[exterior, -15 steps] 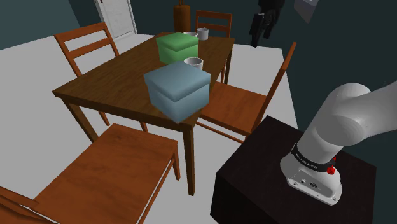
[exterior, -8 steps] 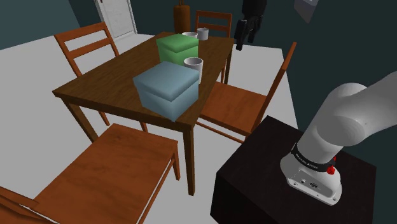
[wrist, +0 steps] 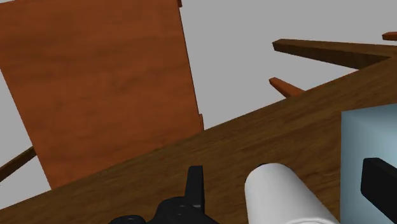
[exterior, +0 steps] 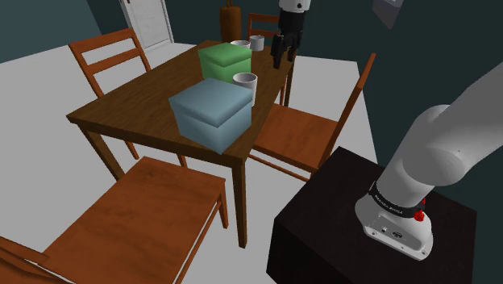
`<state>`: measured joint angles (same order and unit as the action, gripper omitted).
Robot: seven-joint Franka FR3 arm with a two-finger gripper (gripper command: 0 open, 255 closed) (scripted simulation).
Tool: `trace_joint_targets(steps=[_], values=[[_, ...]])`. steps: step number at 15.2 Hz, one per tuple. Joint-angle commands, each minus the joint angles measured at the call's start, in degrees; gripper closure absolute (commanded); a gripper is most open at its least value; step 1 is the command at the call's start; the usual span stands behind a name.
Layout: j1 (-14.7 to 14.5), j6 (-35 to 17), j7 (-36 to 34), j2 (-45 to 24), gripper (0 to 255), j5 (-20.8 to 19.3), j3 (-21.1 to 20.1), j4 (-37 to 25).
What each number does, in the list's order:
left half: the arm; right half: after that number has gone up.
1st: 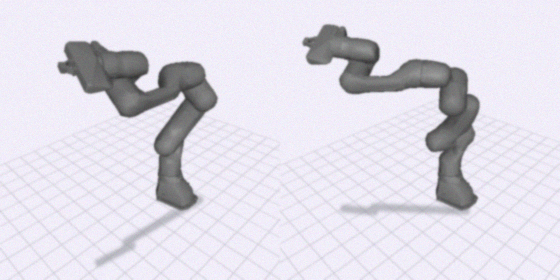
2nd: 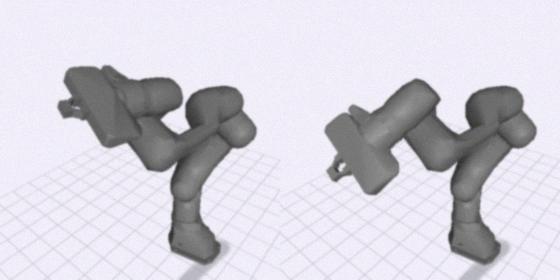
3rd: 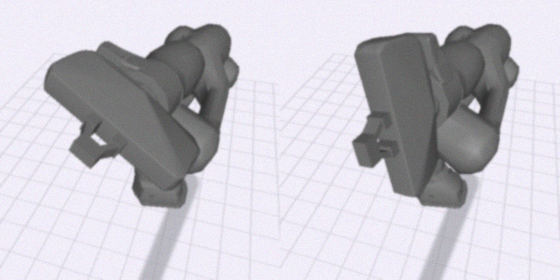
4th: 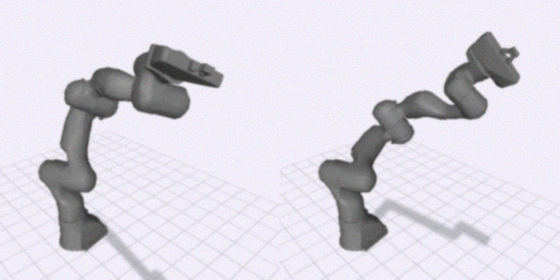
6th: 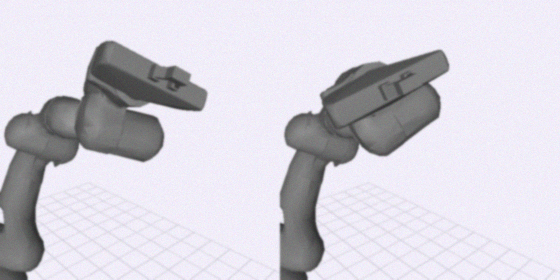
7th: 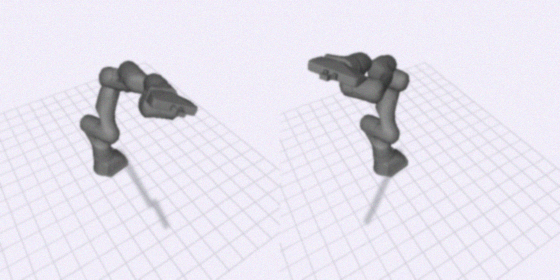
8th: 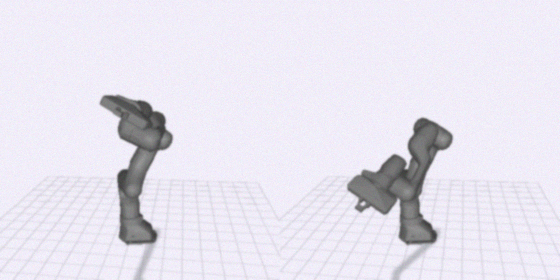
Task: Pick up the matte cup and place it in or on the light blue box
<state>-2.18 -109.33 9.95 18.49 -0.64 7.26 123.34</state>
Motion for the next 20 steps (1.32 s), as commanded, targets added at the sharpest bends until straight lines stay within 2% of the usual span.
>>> trace_joint_targets(steps=[1,10,17,20], values=[[-0.5,-1.6,1.5,-4.5,0,1.6,0.6,-2.9],[-1.0,-4.6,8.5,-24.9,0,9.9,1.7,-19.1],[-1.2,-9.5,8.9,-26.5,0,10.5,1.3,-15.8],[-1.2,-9.9,9.0,-26.7,0,10.5,1.3,-15.6]])
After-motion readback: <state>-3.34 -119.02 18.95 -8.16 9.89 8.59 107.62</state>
